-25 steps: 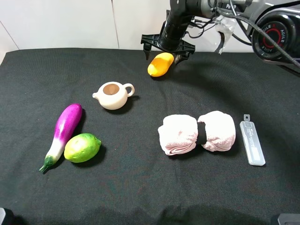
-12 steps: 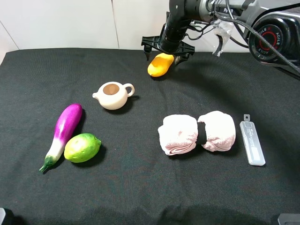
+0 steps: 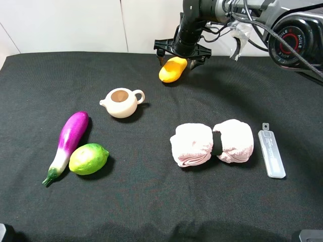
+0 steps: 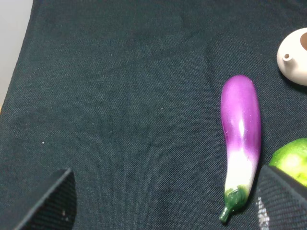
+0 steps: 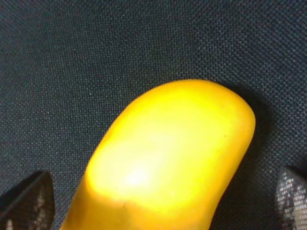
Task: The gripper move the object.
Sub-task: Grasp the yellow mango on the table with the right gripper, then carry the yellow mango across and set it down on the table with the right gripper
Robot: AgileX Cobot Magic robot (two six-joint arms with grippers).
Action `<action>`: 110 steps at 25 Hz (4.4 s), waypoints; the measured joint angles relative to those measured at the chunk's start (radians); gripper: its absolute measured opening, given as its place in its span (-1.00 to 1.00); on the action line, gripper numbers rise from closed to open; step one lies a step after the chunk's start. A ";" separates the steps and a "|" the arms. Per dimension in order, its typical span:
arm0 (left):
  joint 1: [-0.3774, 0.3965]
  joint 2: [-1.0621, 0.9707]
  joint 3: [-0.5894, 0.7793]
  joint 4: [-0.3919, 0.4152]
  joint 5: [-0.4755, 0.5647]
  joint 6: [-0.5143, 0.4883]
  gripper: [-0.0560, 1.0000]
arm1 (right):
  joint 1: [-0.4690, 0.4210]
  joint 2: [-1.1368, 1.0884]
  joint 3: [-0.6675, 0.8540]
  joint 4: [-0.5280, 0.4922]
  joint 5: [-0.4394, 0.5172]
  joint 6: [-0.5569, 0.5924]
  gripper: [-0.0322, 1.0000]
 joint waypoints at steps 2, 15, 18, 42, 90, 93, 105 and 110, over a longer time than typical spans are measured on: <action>0.000 0.000 0.000 0.000 0.000 0.000 0.60 | 0.000 0.004 0.000 0.000 0.000 0.000 0.41; 0.000 0.000 0.000 0.000 0.000 0.000 0.60 | 0.000 0.031 0.000 0.010 -0.003 -0.002 0.41; 0.000 0.000 0.000 0.000 0.000 0.000 0.60 | 0.000 0.035 0.000 0.013 -0.003 -0.010 0.41; 0.000 0.000 0.000 0.000 0.000 0.000 0.60 | 0.000 0.035 0.000 0.065 -0.025 -0.026 0.18; 0.000 0.000 0.000 0.000 0.000 0.000 0.60 | 0.000 -0.096 -0.021 -0.026 0.358 -0.392 -0.02; 0.000 0.000 0.000 0.000 0.000 0.000 0.60 | 0.000 -0.130 -0.021 -0.031 0.361 -0.409 -0.02; 0.000 0.000 0.000 0.000 0.000 0.000 0.60 | 0.000 -0.269 -0.021 -0.057 0.363 -0.442 -0.02; 0.000 0.000 0.000 0.000 0.000 0.000 0.60 | -0.012 -0.335 -0.012 -0.084 0.364 -0.442 -0.02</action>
